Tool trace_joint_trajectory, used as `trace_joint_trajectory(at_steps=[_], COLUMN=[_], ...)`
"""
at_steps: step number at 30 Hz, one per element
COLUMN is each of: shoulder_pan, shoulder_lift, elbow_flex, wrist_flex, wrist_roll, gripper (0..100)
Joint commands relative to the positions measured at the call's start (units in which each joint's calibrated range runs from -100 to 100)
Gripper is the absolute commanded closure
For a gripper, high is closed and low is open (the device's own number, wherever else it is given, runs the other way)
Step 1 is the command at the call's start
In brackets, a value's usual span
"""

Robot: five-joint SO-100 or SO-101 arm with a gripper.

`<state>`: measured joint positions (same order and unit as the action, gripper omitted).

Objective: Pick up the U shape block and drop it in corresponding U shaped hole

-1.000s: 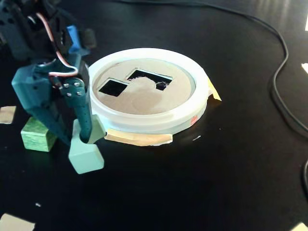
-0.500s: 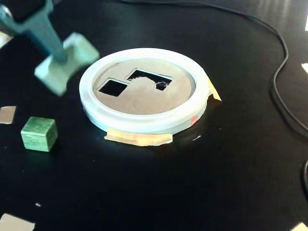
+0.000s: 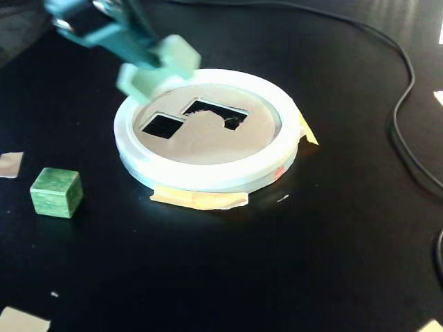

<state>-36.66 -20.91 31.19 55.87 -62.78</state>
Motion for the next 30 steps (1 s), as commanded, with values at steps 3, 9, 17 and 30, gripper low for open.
trace_joint_trajectory(at_steps=[3, 9, 17, 30], shoulder_pan=[-5.5, -8.2, -9.0, -11.2], shoulder_lift=[12.1, 23.9, 32.2, 35.2], elbow_flex=[-13.3, -23.7, -26.7, -26.6], wrist_flex=[-12.3, -11.2, -11.1, -11.0], wrist_roll=[-7.6, -8.6, -9.7, -9.9], gripper=[99, 99, 99, 99])
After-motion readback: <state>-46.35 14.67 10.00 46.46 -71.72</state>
